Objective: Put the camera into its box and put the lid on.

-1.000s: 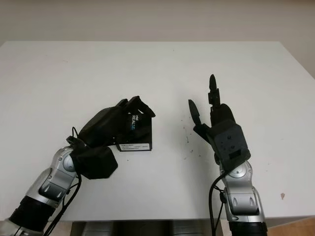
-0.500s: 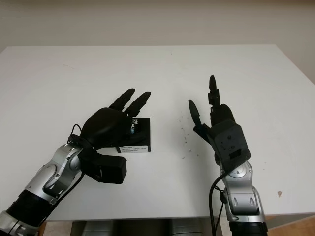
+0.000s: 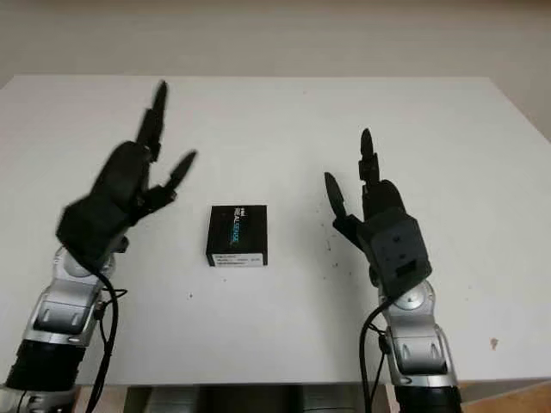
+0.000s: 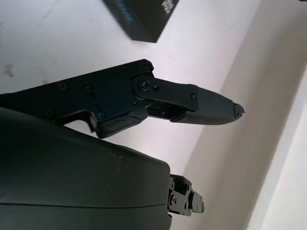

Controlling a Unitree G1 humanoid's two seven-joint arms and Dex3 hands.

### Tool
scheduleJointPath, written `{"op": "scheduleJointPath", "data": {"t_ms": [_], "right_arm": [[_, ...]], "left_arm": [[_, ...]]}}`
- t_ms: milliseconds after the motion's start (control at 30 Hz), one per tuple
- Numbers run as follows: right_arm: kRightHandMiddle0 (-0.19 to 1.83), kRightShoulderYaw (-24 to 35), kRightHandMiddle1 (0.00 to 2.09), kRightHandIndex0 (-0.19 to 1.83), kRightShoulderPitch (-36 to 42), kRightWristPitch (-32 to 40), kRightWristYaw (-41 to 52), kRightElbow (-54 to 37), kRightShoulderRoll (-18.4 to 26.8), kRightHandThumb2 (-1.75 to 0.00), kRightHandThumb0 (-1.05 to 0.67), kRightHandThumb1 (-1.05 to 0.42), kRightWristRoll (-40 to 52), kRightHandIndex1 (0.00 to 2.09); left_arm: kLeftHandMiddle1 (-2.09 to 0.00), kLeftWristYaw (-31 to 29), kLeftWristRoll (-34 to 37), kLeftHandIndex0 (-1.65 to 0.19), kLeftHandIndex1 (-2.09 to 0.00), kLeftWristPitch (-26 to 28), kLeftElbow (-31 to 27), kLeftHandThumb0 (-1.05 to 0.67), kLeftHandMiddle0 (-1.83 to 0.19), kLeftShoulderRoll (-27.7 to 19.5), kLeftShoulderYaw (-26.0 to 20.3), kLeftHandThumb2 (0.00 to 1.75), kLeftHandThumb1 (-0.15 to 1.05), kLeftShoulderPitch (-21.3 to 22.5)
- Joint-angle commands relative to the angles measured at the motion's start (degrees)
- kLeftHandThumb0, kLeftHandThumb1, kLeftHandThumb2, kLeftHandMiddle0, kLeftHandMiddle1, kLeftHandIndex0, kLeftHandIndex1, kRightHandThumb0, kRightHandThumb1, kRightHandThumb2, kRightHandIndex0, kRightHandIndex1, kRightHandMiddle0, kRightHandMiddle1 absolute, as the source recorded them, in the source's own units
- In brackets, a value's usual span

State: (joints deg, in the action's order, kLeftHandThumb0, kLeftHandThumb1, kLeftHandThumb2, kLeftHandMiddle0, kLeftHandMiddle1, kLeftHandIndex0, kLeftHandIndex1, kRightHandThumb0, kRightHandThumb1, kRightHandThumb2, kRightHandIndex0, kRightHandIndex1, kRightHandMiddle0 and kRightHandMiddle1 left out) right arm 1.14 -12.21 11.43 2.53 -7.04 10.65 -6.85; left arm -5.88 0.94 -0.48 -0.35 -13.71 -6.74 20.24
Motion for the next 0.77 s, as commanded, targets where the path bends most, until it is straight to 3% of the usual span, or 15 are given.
{"op": "scheduleJointPath", "data": {"t_ms": [0,267,733], "right_arm": [[-0.19,-0.09,0.00,-0.19,-1.94,0.71,0.06,-1.11,-1.05,-0.65,-0.80,-1.05,0.84,0.00],[-0.19,-0.26,0.00,-0.19,-6.02,3.47,0.28,0.13,-1.60,-0.69,-0.84,-1.05,1.83,0.00],[-0.19,-0.73,0.00,-0.19,-7.61,5.21,-0.69,2.23,-2.27,-0.69,-0.91,-1.05,0.91,0.00]], "left_arm": [[0.00,-0.33,3.81,0.19,0.00,0.21,-1.38,-0.79,0.19,1.17,-2.48,0.57,1.05,-0.67],[0.00,-0.39,12.74,0.19,0.00,0.87,-1.70,-0.77,0.19,3.05,-7.72,0.63,1.05,-4.13],[0.00,-3.84,16.34,0.19,0.00,-0.95,3.67,-0.75,0.19,3.33,-8.66,0.64,1.05,-6.91]]}}
